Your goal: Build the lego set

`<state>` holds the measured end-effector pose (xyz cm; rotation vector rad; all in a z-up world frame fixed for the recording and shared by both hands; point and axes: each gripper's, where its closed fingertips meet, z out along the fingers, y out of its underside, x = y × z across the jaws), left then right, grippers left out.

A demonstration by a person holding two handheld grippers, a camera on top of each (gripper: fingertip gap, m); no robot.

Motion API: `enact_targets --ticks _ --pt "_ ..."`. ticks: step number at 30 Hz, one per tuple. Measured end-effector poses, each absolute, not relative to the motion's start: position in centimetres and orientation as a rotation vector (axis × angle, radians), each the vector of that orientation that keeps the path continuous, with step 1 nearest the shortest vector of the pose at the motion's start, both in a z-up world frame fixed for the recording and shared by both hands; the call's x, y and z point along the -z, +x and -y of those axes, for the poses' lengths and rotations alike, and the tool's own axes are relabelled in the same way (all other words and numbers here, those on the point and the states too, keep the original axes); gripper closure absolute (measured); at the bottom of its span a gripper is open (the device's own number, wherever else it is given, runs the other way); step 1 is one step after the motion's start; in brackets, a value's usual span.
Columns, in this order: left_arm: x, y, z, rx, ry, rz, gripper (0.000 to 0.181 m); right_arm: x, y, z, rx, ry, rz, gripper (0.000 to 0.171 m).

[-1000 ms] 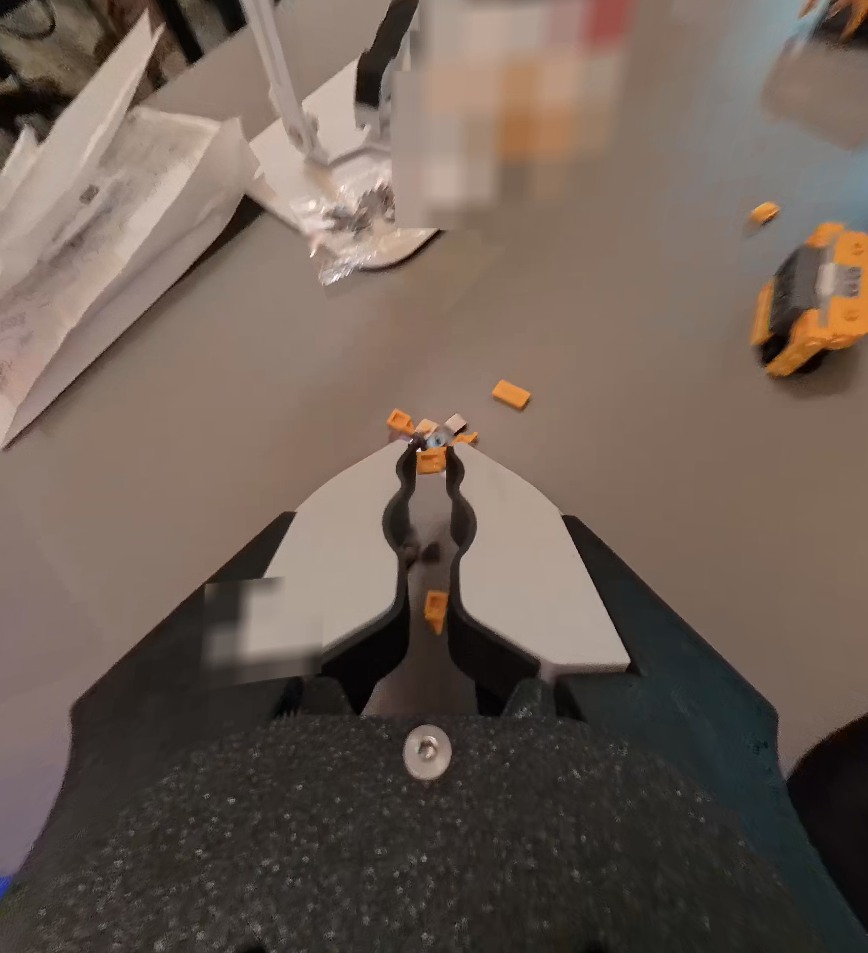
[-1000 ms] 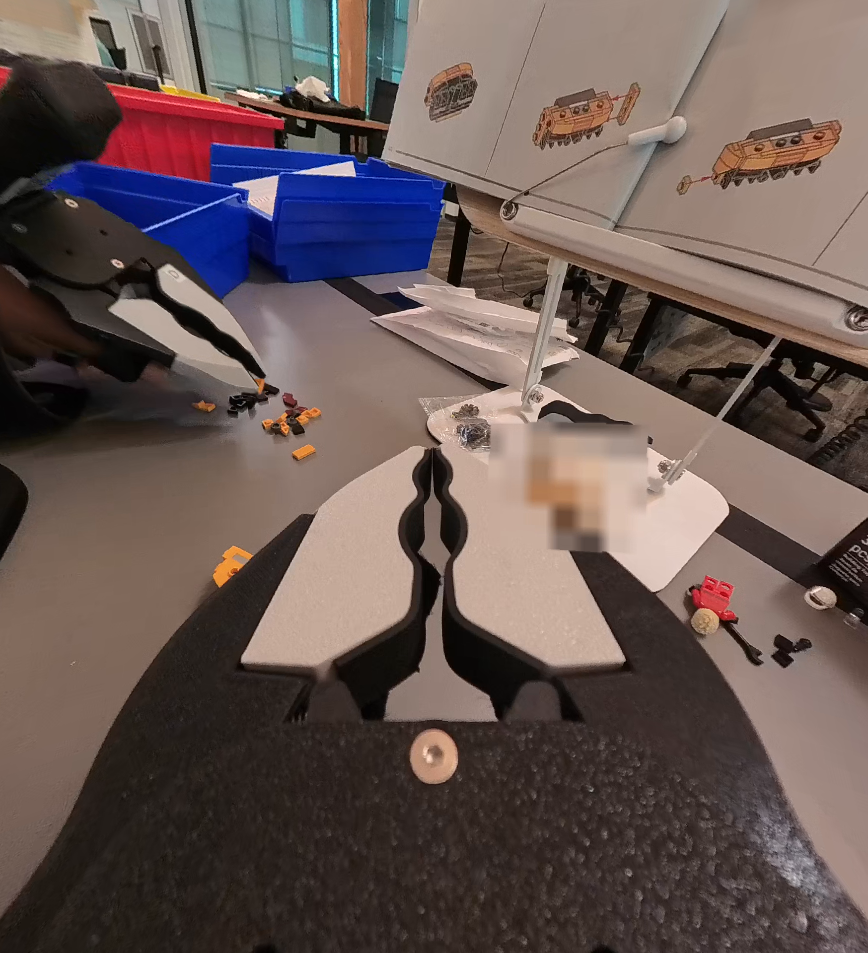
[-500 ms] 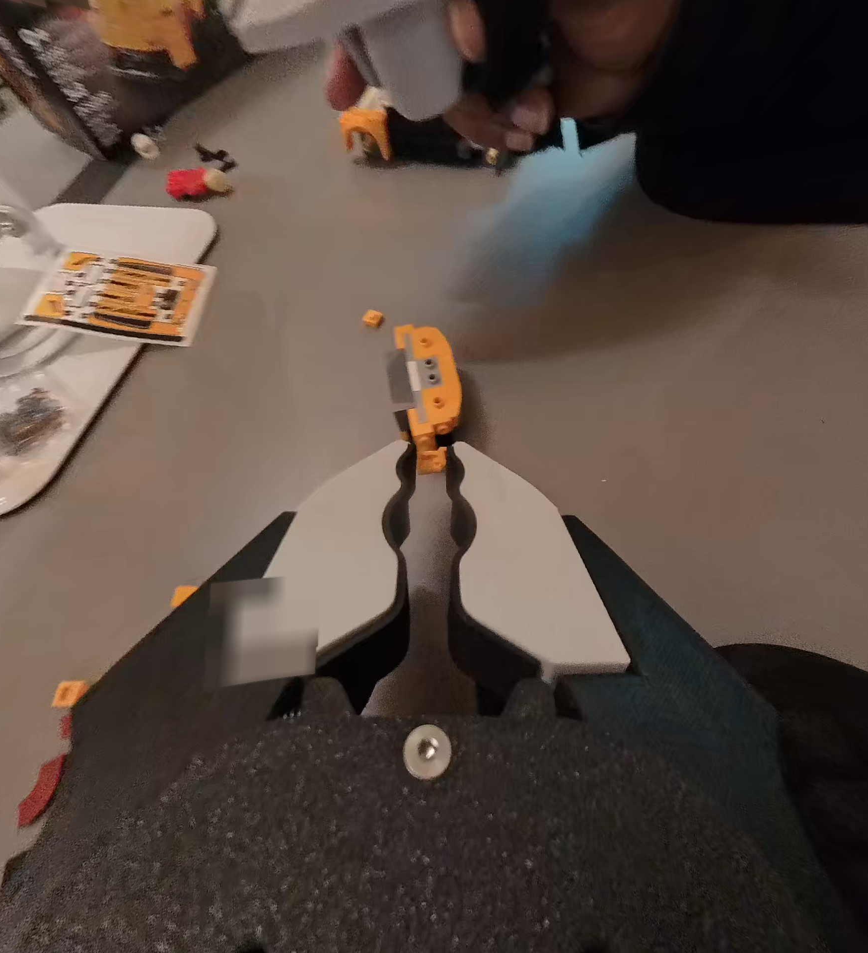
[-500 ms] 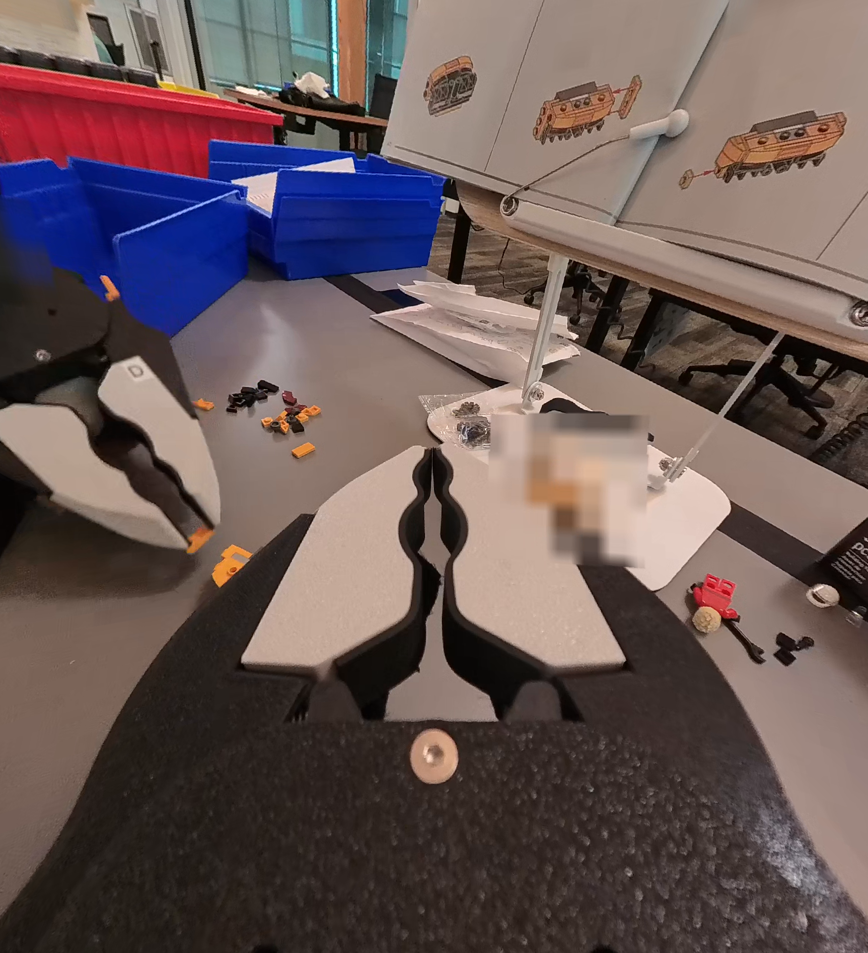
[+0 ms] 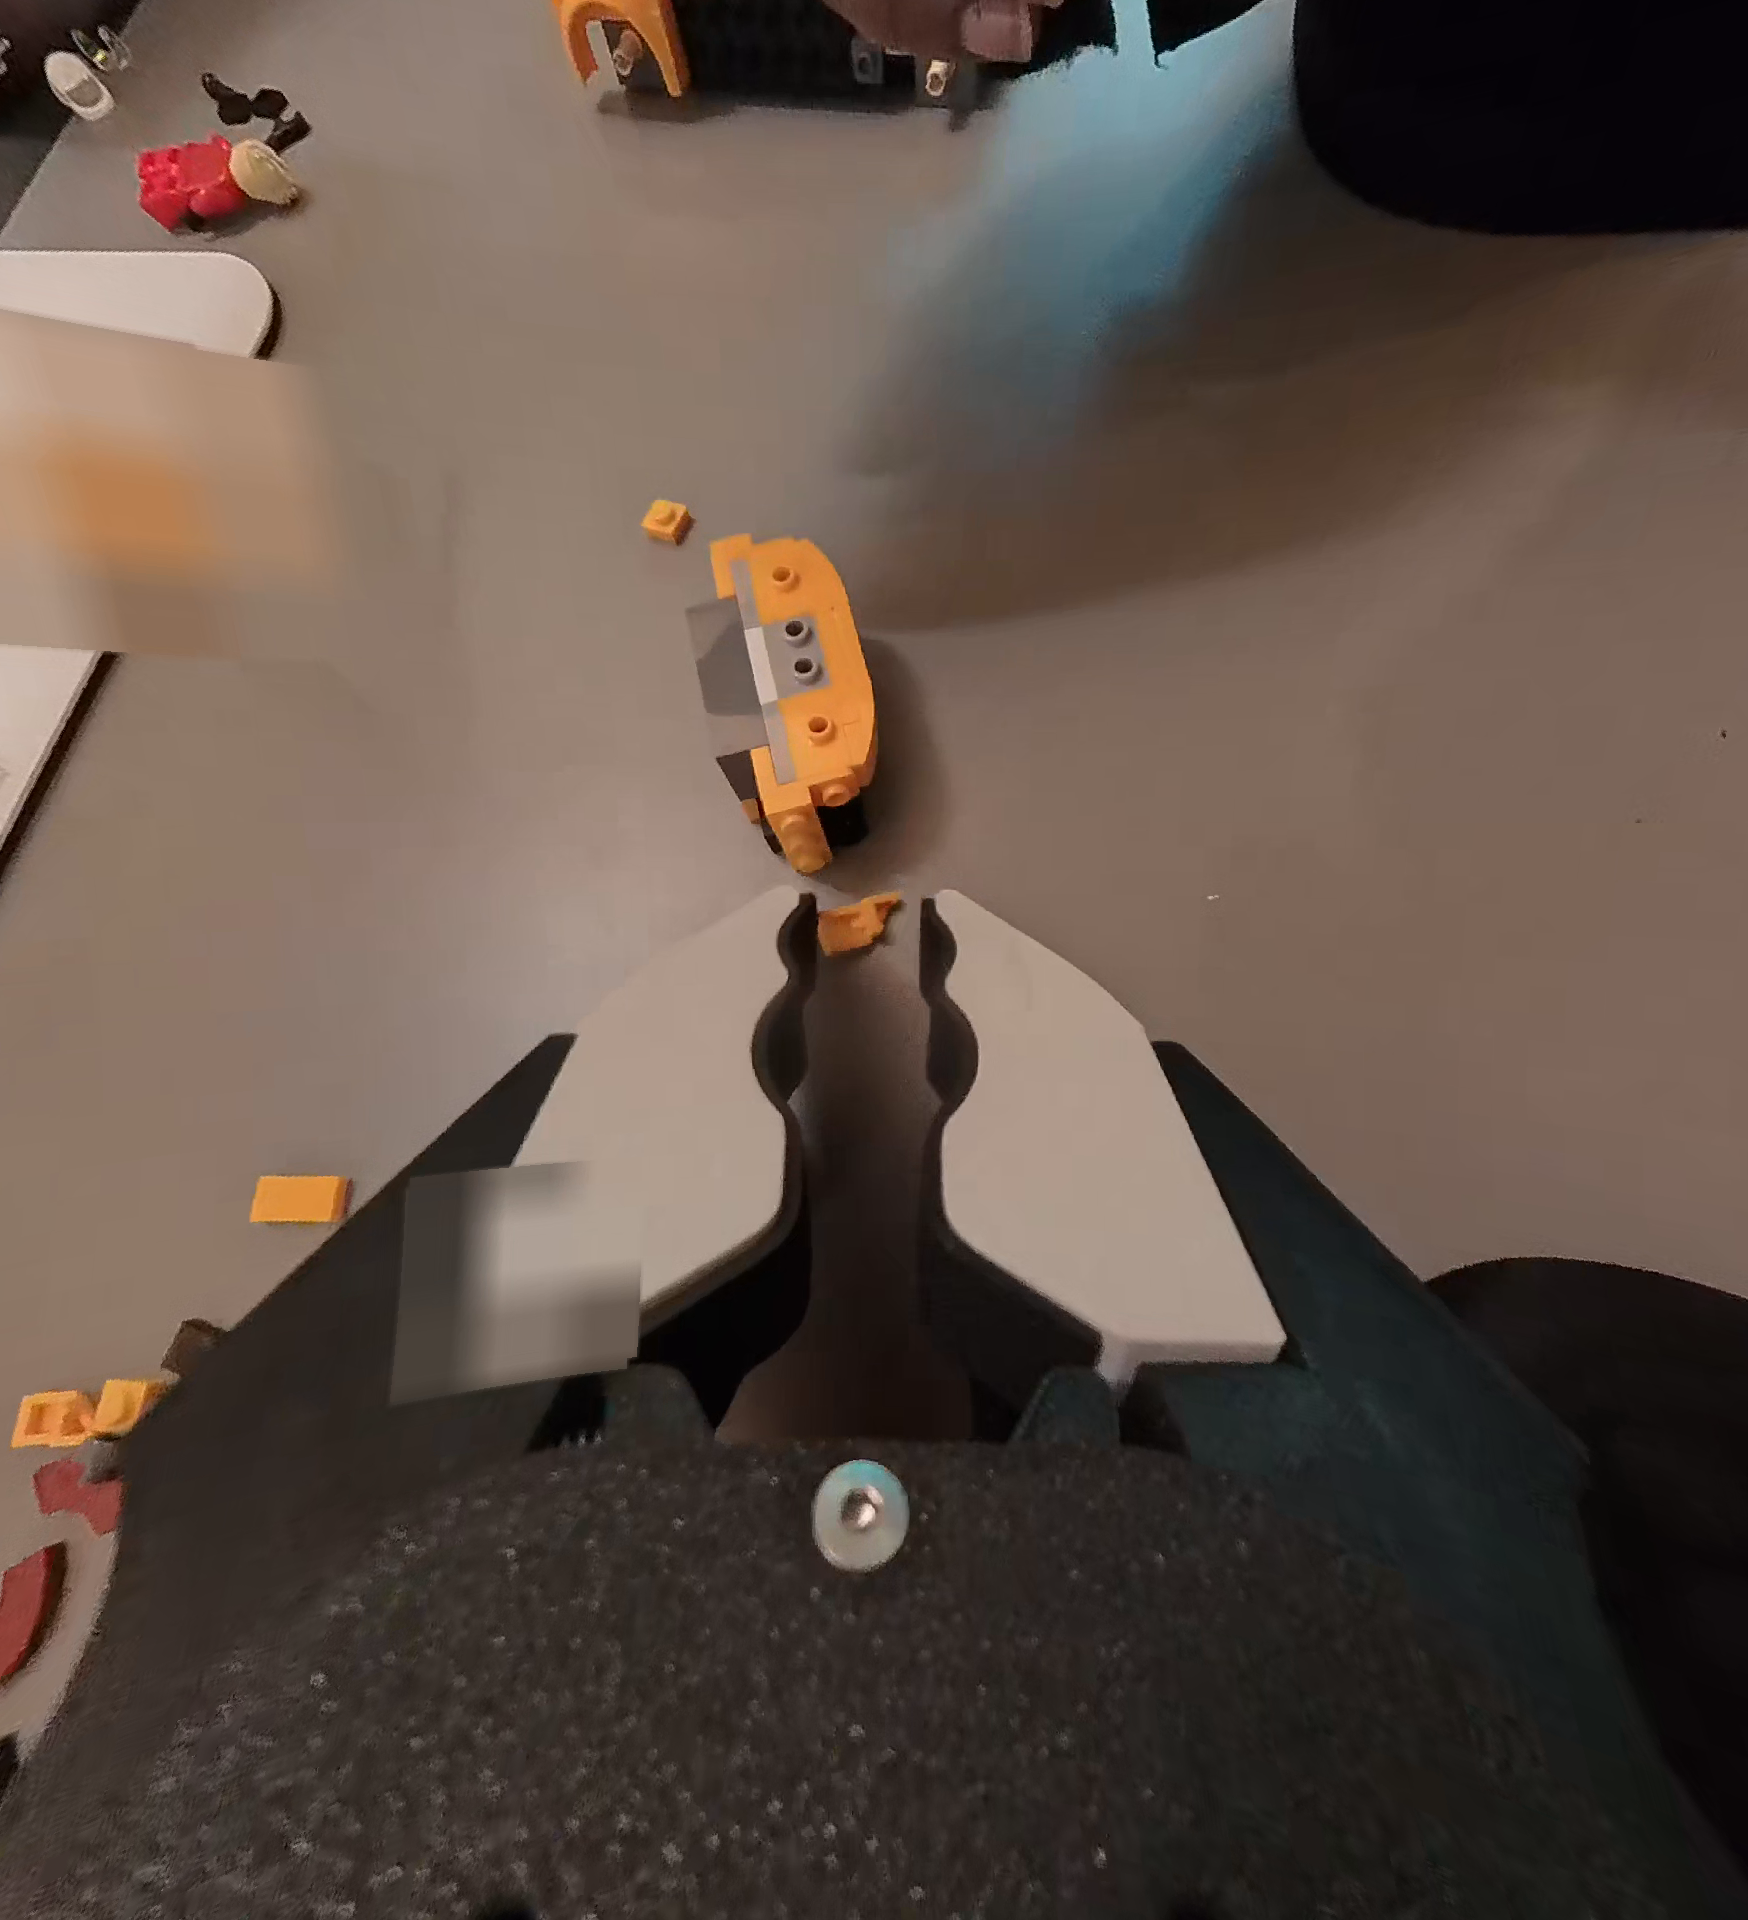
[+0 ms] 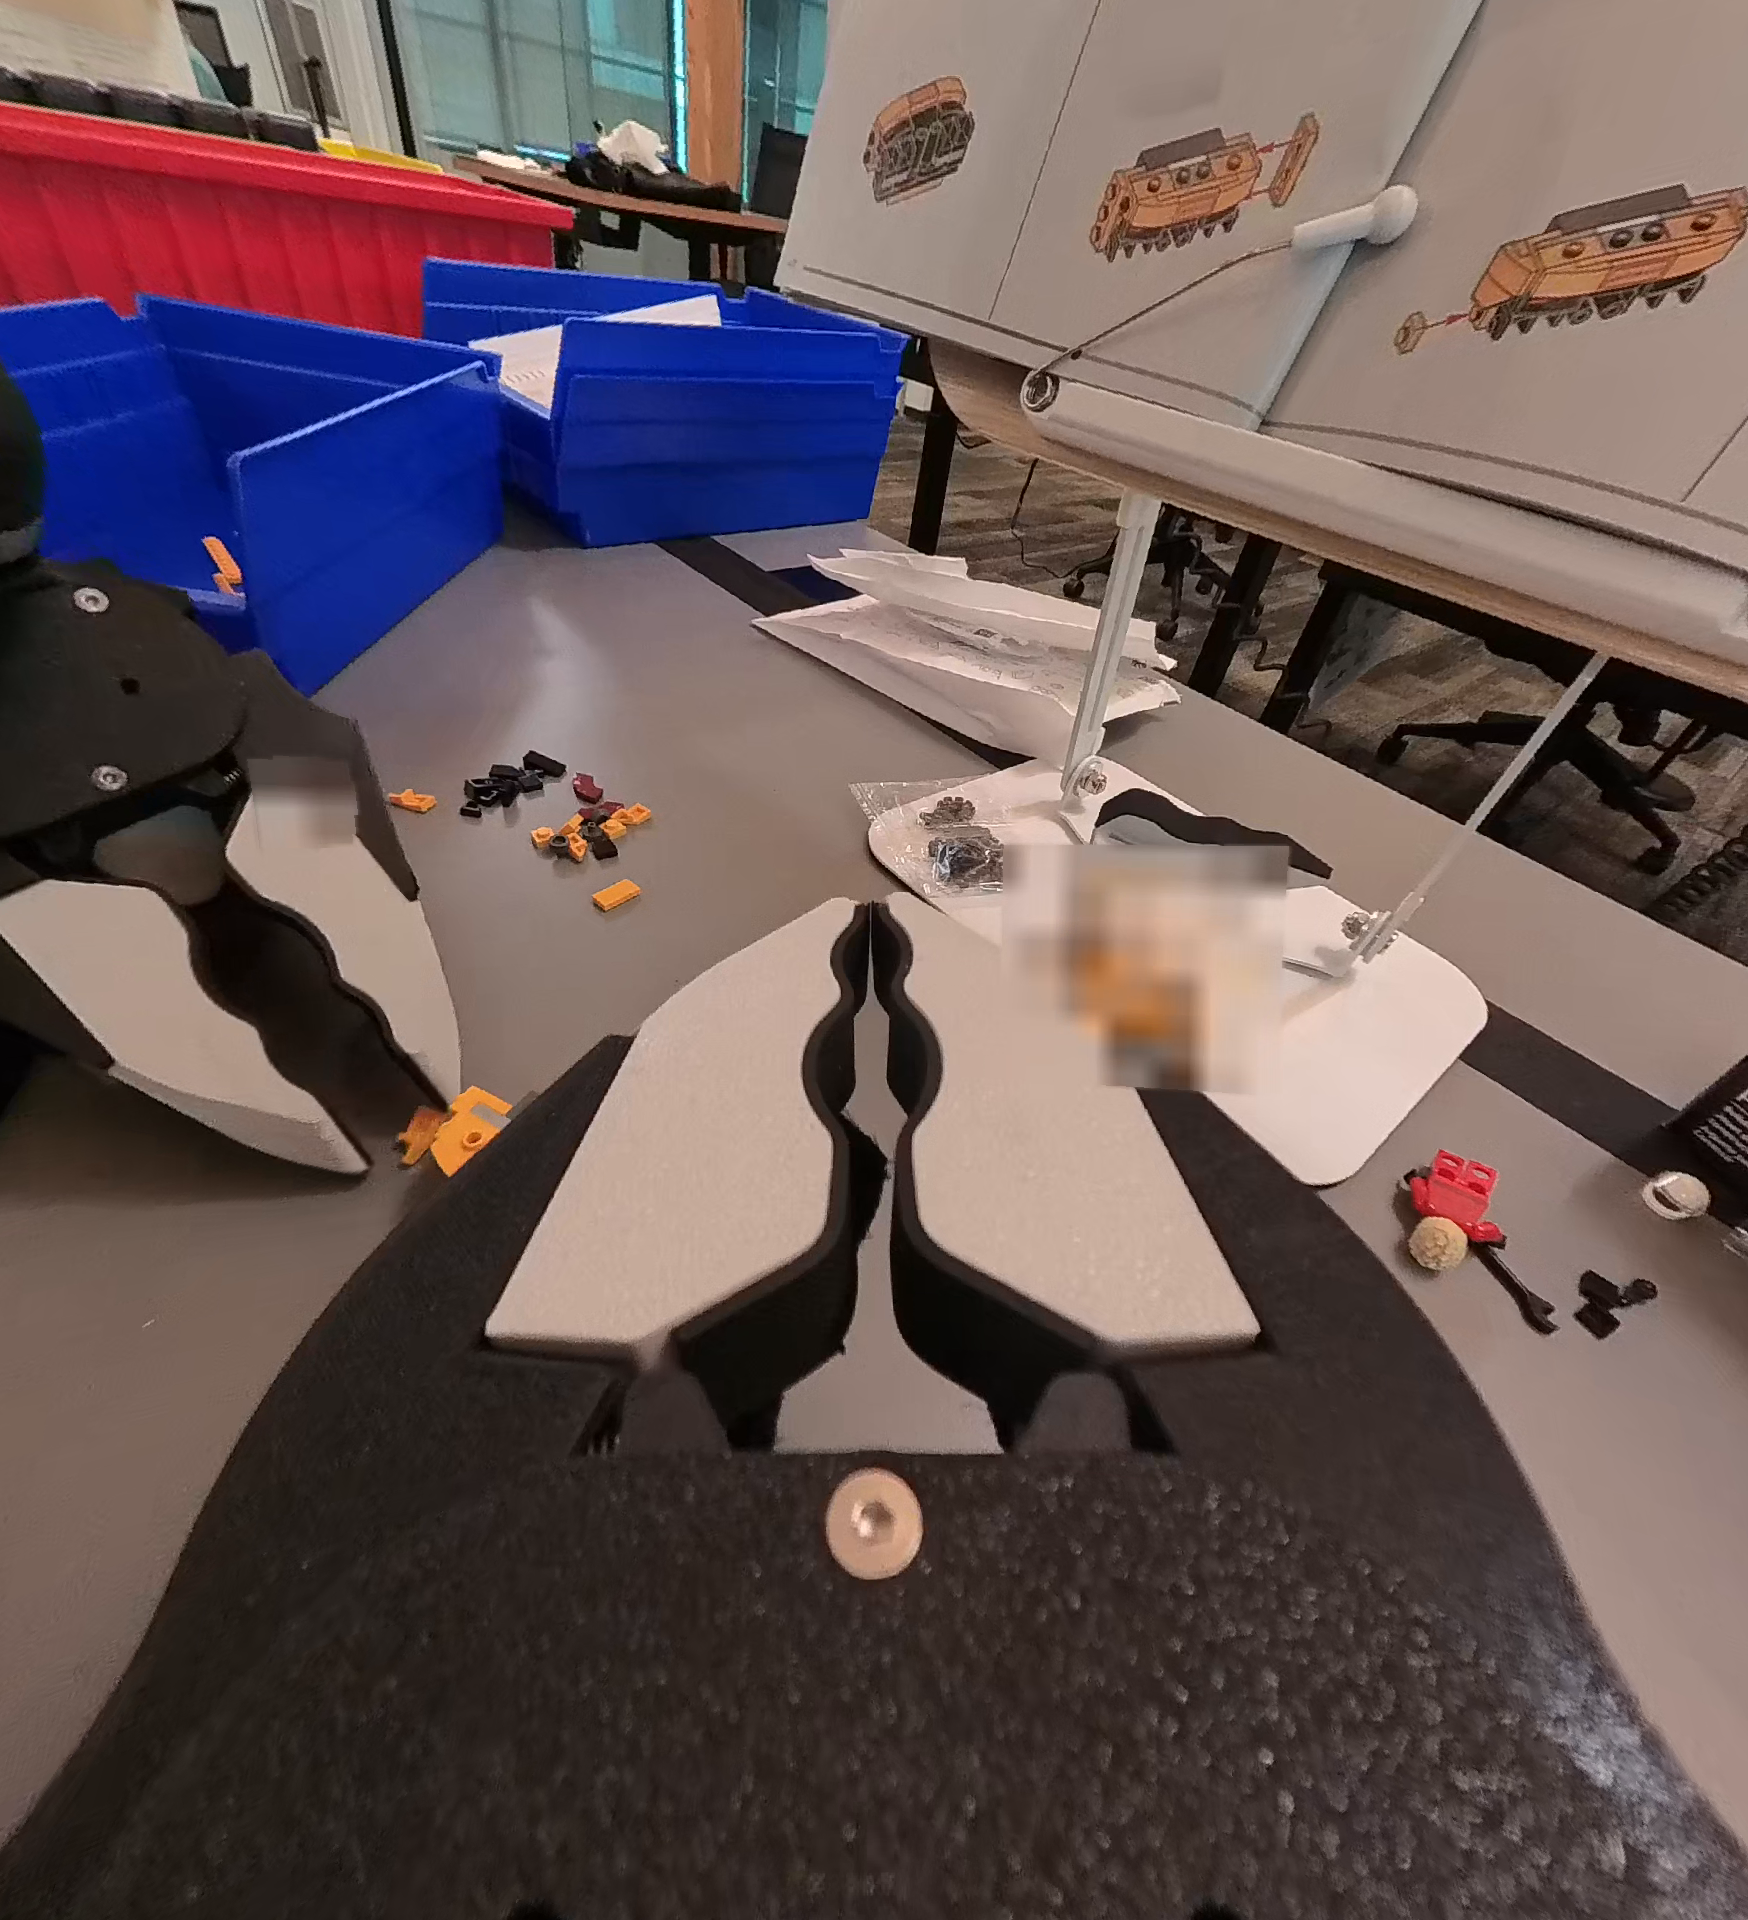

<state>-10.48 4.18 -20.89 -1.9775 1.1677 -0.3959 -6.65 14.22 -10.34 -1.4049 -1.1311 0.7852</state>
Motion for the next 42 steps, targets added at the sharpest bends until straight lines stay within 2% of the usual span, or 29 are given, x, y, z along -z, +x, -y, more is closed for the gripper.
enact_targets --ticks 3,13,17,22,29,36,39,42 --pt "20.9 -10.6 -4.0 0.419 -1.988 -1.164 0.152 10.4 -6.7 -14.2 -0.787 -1.406 1.132 0.171" --pt "19.8 -13.4 -3.0 0.476 -2.070 -1.122 0.133 10.4 -6.6 -14.3 -0.788 -1.408 1.132 0.171" --pt "18.5 -15.0 -2.6 0.492 -2.084 -1.080 0.135 10.5 -6.6 -14.3 -0.791 -1.414 1.134 0.171" --pt "19.9 -15.7 -2.6 0.435 -2.146 -1.100 0.135 10.6 -6.6 -14.3 -0.789 -1.415 1.136 0.171" --pt "19.1 -20.2 -7.6 0.177 -2.145 -0.710 0.150 10.5 -6.6 -14.2 -0.796 -1.415 1.135 0.171" --pt "19.5 -25.9 -8.3 -0.144 -2.256 -0.511 0.157 10.3 -6.5 -14.3 -0.800 -1.416 1.129 0.171" --pt "18.4 -27.2 -8.4 -0.237 -2.227 -0.465 0.181 10.3 -6.5 -14.2 -0.796 -1.412 1.130 0.171" --pt "17.4 -27.4 -8.4 -0.221 -2.209 -0.422 0.181 10.4 -6.5 -14.3 -0.798 -1.415 1.129 0.171"
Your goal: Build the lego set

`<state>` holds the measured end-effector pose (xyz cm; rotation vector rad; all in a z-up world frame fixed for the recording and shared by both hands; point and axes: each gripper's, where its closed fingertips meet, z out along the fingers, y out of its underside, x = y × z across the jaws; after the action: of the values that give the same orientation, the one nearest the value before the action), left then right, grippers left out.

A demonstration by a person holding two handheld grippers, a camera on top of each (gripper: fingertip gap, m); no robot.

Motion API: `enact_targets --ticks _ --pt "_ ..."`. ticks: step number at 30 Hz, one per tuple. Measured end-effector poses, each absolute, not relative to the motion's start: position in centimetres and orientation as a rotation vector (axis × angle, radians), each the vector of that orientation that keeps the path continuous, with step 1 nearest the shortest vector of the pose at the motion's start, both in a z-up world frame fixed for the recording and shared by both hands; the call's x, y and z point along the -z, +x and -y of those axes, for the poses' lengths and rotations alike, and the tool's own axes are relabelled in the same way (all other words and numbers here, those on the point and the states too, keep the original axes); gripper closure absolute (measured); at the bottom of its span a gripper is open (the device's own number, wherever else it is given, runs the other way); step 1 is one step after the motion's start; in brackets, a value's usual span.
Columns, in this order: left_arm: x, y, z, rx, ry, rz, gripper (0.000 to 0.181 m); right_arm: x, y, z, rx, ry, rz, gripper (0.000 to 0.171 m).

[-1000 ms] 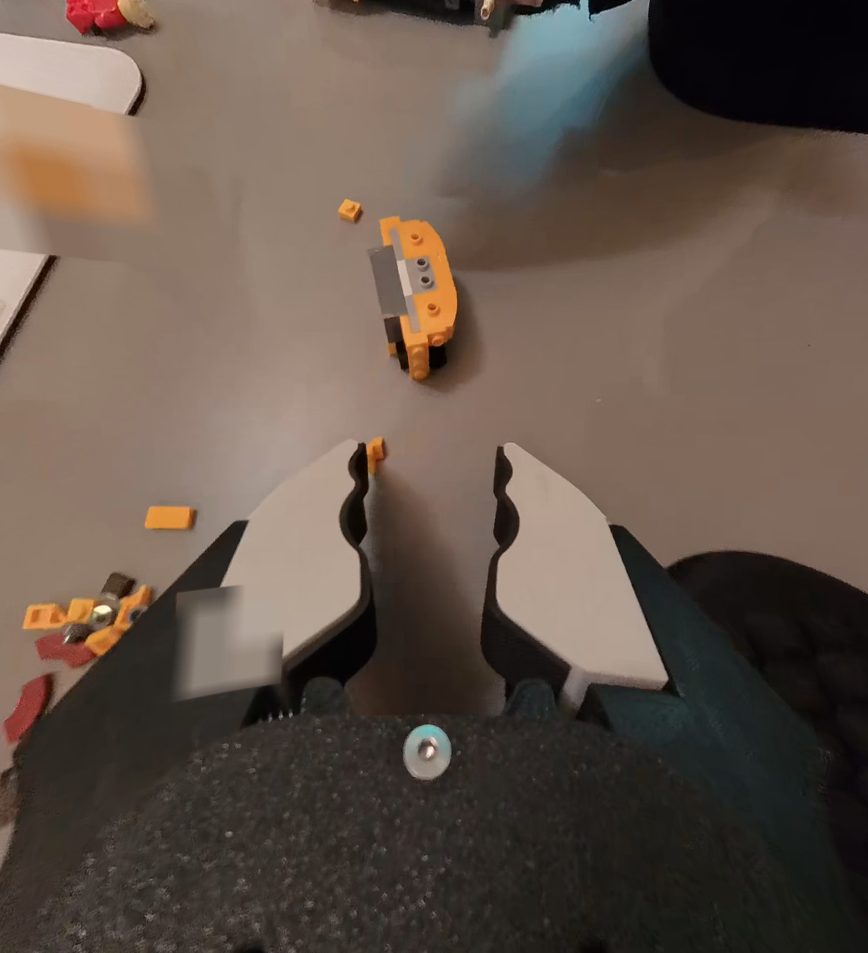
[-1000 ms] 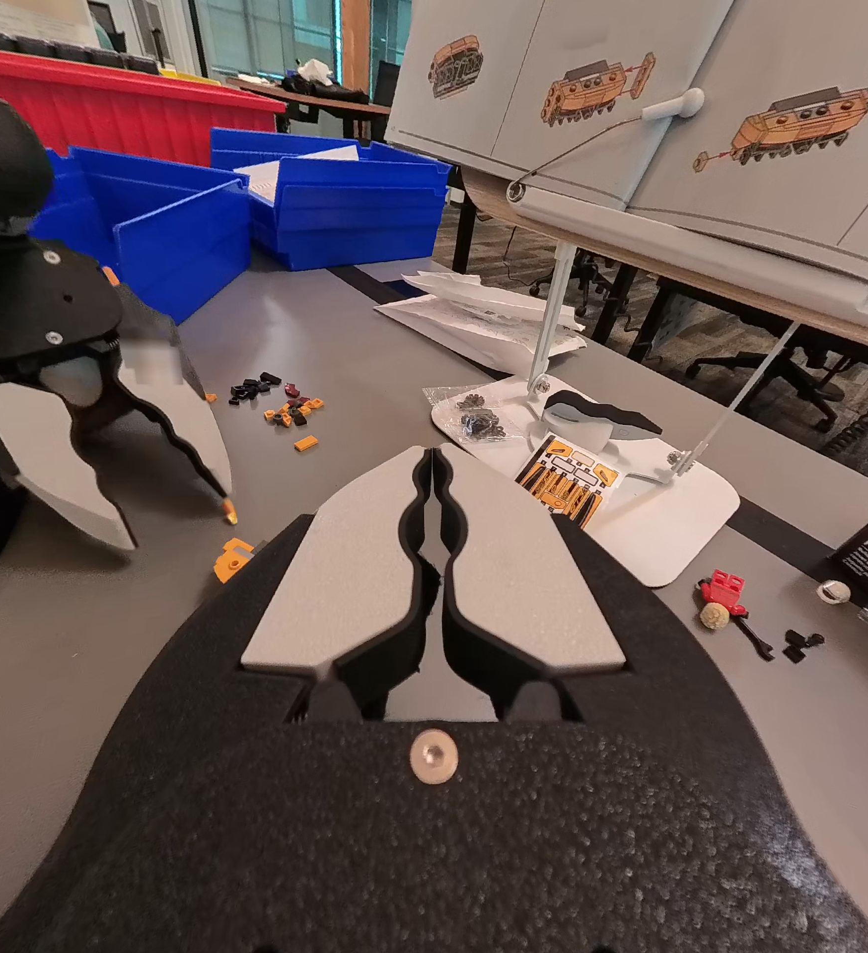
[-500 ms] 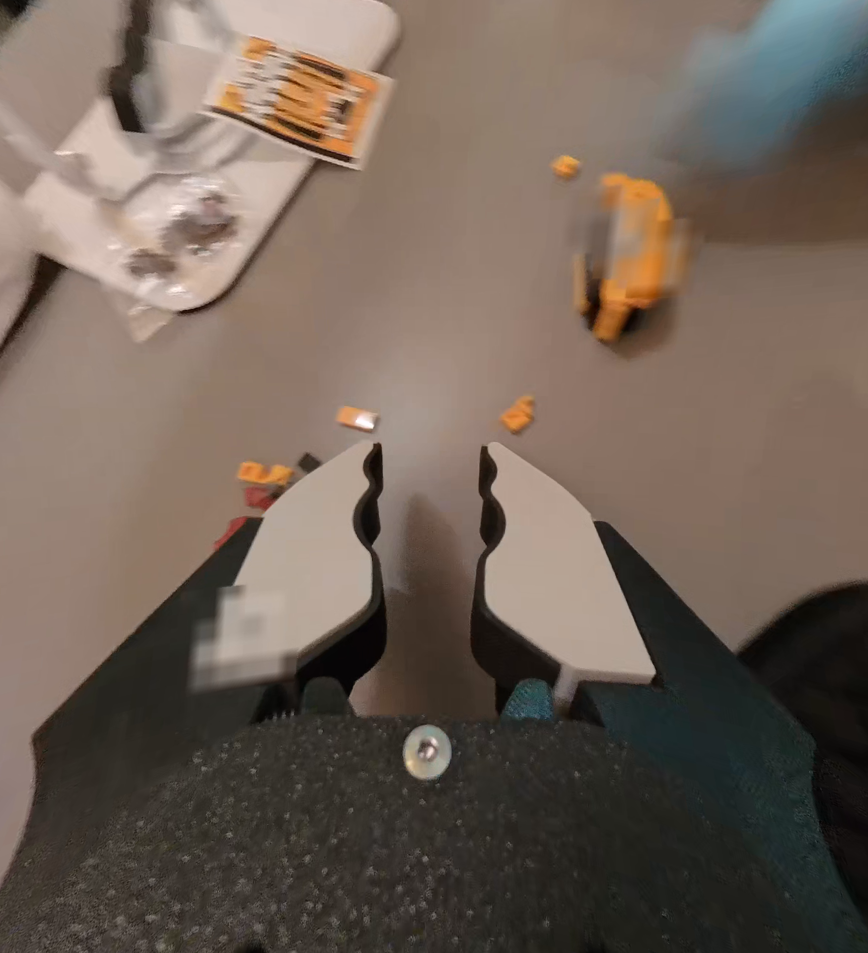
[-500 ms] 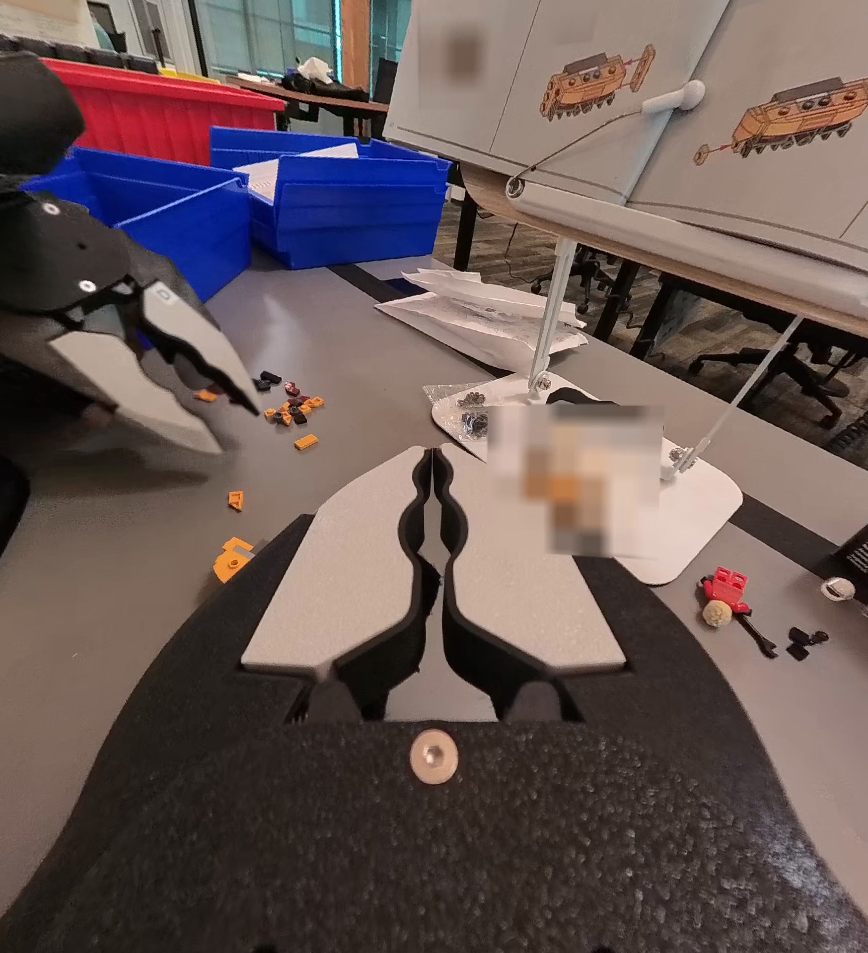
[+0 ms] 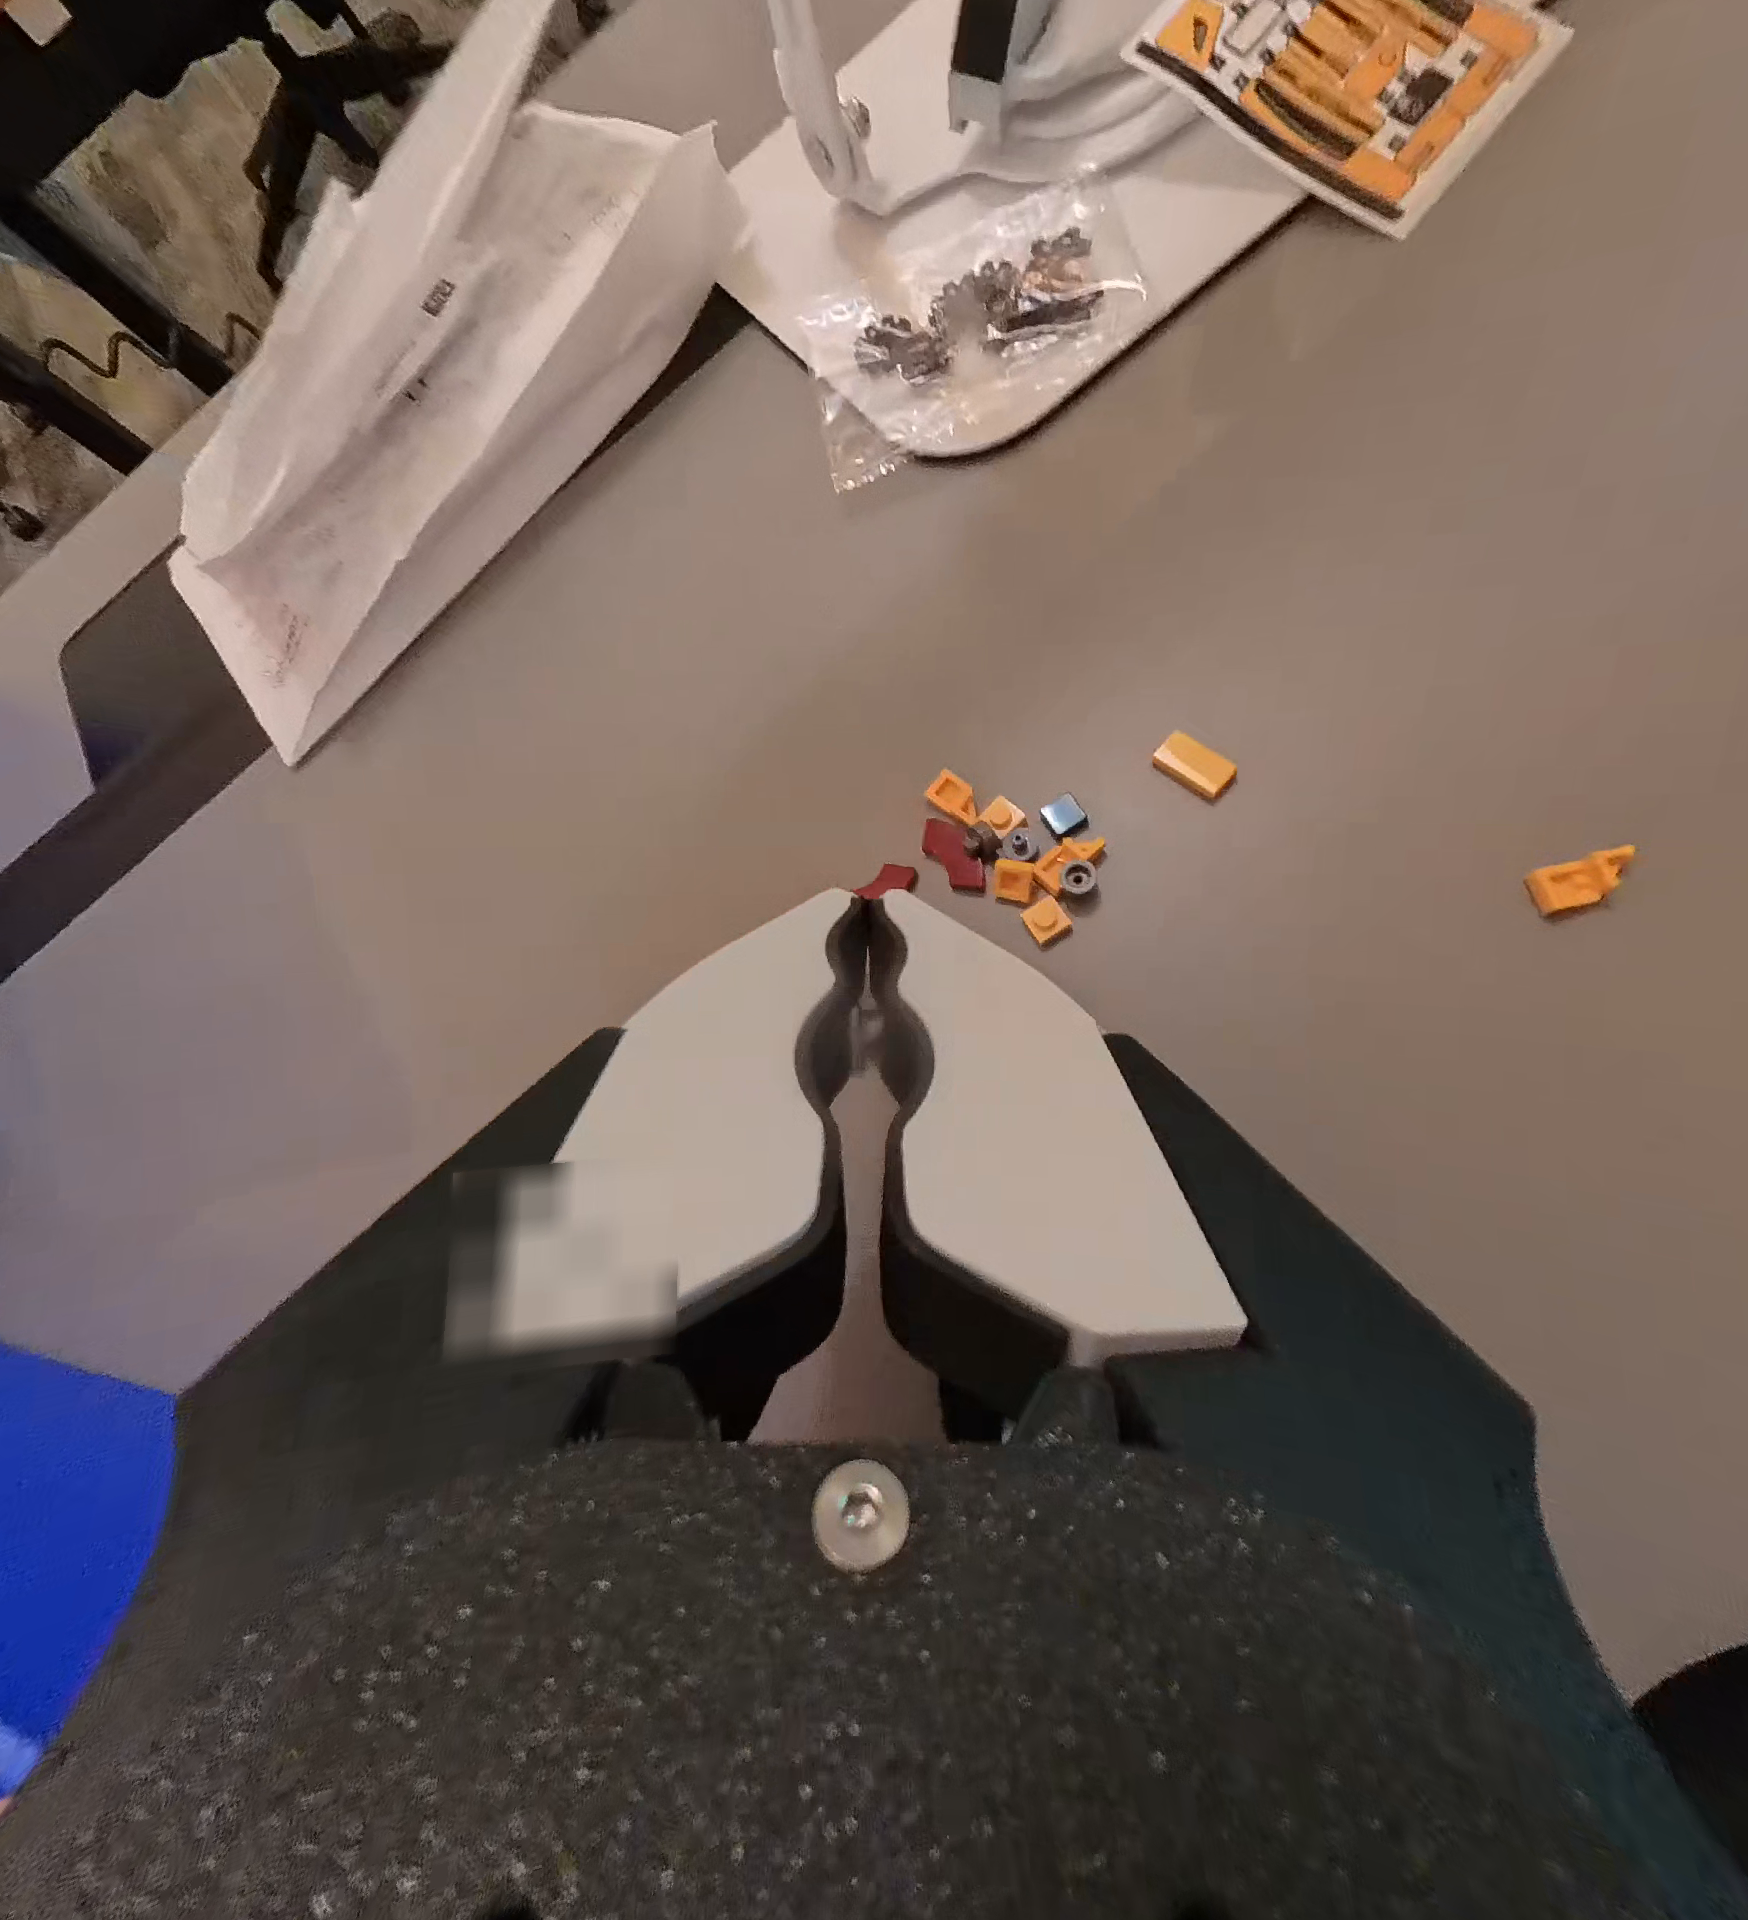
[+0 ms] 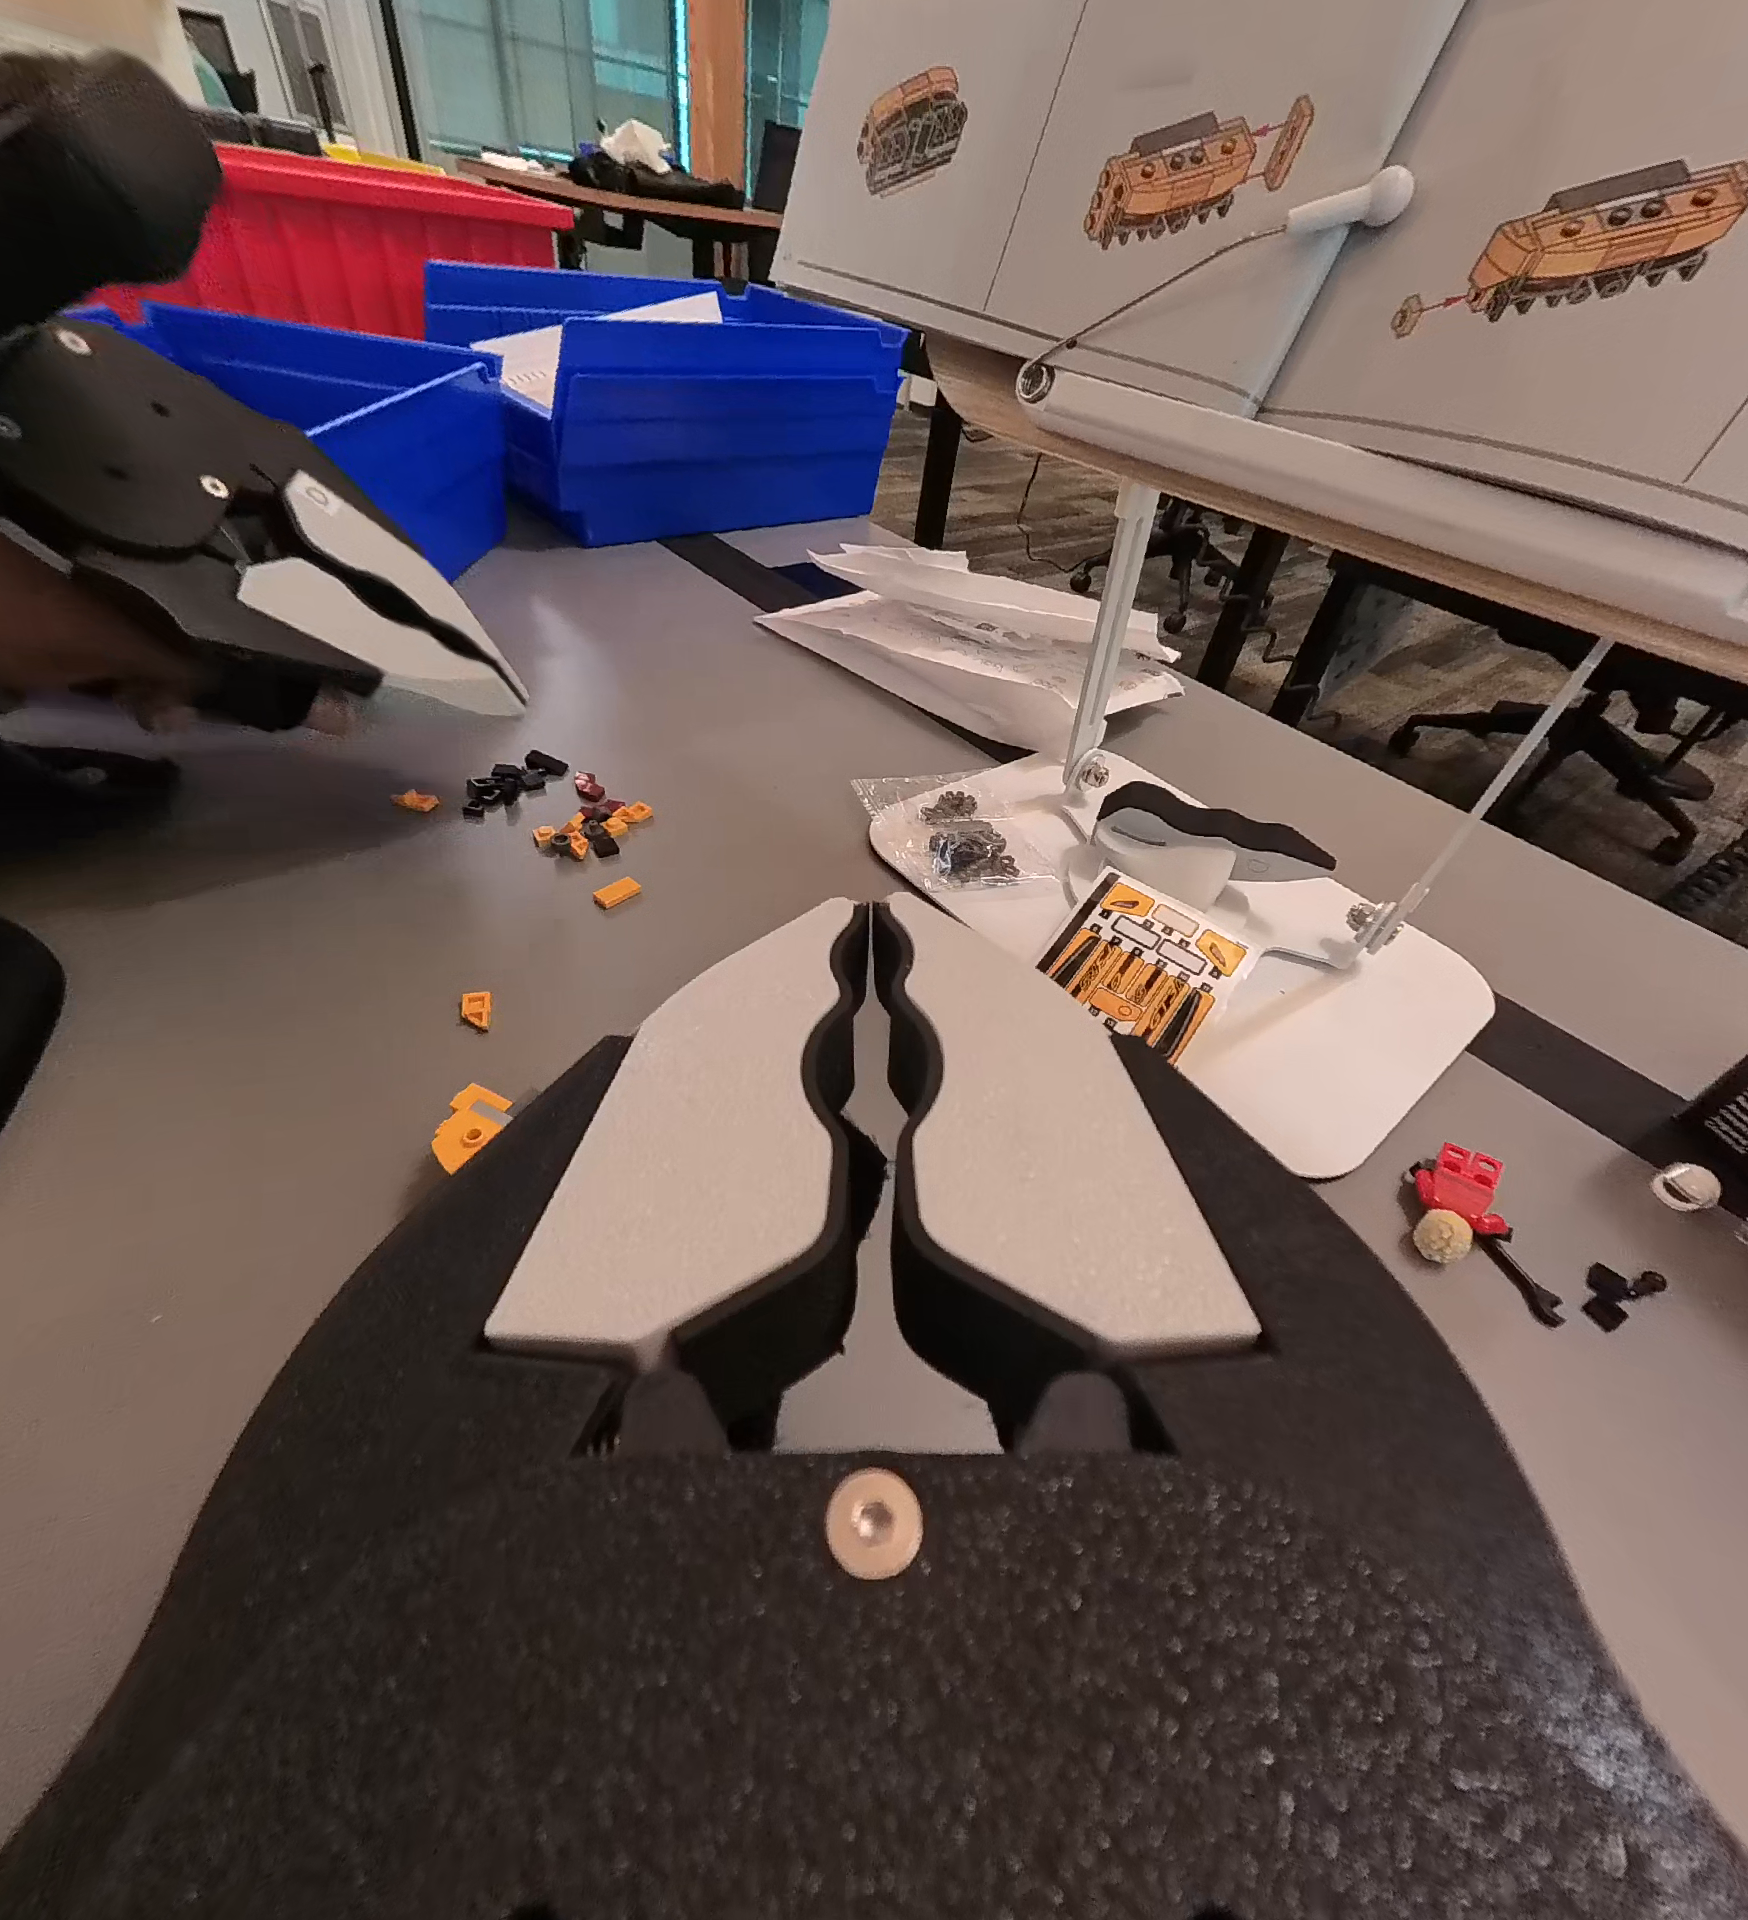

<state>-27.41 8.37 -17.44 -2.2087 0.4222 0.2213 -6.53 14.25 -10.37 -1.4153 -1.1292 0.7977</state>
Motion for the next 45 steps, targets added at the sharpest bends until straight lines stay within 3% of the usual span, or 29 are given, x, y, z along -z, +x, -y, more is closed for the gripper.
enact_targets --ticks 7,12,19,27,30,45 --pt "11.1 -29.8 -7.2 -0.319 -2.050 -0.286 0.181 10.4 -6.5 -14.4 -0.795 -1.418 1.127 0.171" --pt "6.0 -35.8 -3.3 -0.468 -1.985 -0.109 0.181 9.9 -6.1 -14.9 -0.771 -1.413 1.079 0.171" --pt "4.7 -45.3 3.4 -0.631 -2.109 0.063 0.181 7.4 -2.0 -19.3 -0.661 -1.457 0.729 0.171" --pt "9.1 -52.6 8.5 -0.657 -2.467 0.092 0.181 6.7 0.6 -21.5 -0.619 -1.484 0.572 0.171" --pt "12.2 -53.8 9.0 -0.580 -2.618 0.031 0.172 6.6 0.5 -21.4 -0.617 -1.478 0.578 0.171" --pt "19.5 -54.0 4.2 -0.268 -2.935 -0.484 0.163 8.0 -1.2 -20.4 -0.615 -1.481 0.692 0.171"
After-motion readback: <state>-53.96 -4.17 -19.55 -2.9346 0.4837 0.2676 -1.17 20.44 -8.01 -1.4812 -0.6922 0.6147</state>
